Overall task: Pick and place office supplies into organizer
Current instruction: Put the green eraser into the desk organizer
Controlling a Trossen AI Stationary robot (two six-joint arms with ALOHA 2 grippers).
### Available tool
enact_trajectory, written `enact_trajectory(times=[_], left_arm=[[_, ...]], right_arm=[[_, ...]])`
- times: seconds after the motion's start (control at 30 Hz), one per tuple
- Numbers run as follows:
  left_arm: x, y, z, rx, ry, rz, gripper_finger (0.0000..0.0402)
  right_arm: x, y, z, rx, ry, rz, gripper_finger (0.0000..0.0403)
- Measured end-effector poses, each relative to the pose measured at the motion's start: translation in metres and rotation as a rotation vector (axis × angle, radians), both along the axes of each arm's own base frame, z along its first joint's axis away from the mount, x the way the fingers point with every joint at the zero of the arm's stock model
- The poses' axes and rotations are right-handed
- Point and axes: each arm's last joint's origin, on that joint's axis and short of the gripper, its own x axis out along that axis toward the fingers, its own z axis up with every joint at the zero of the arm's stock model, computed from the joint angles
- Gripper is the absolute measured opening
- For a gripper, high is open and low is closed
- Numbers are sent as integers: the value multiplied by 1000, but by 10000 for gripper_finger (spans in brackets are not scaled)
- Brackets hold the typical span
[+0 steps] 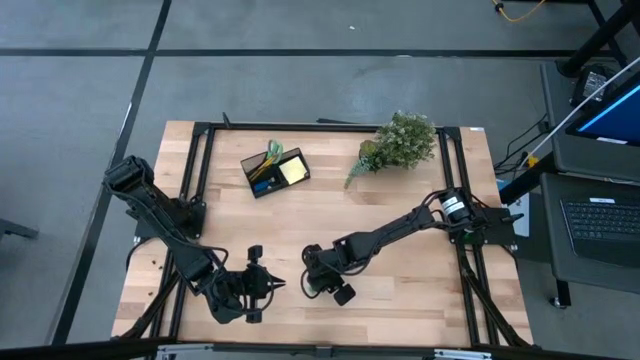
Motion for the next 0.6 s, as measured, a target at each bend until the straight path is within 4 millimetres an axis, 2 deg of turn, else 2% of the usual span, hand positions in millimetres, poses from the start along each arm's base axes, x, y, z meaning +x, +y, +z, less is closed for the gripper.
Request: enact_trajectory(times=[0.17, 0.43, 0.6], left_arm=[[0, 0, 0, 0, 0, 1, 17], [0, 0, 0, -1, 0, 1, 17], [0, 0, 0, -1, 0, 1, 17]], right_arm=[[0, 0, 0, 13, 20, 12, 137], [-1, 0, 0, 20, 33, 9, 80], [-1, 1, 0, 26, 38, -1, 68]])
